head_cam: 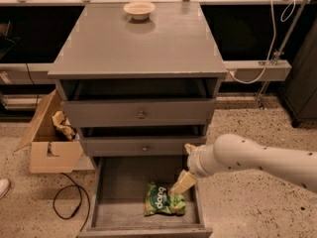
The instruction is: Pick green rice chip bag from bottom drawer and place on counter
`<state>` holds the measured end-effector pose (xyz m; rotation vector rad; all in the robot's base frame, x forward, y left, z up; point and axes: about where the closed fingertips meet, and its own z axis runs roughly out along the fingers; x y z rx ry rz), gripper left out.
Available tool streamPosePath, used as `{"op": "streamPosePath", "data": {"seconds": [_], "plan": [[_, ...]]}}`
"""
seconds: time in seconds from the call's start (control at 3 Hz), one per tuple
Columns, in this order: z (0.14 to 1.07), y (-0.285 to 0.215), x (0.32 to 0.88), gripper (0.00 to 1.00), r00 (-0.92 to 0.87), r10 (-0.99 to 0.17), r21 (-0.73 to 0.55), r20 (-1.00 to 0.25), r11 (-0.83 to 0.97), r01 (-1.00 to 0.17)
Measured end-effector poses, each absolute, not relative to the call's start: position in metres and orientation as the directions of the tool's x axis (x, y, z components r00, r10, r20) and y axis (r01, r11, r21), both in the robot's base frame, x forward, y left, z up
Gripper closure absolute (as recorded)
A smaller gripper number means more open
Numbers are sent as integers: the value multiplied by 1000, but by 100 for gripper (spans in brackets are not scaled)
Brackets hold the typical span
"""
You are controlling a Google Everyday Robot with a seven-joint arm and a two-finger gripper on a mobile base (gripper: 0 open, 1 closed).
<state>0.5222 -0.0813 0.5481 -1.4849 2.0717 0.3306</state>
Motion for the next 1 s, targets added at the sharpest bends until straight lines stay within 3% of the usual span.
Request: {"op": "streamPosePath", "data": {"seconds": [0.33,1.0], "plan": [[492,-49,536,0,-209,-743,-60,-636,318,-946],[469,-51,542,0,-211,-761,-63,-614,313,-948]]}}
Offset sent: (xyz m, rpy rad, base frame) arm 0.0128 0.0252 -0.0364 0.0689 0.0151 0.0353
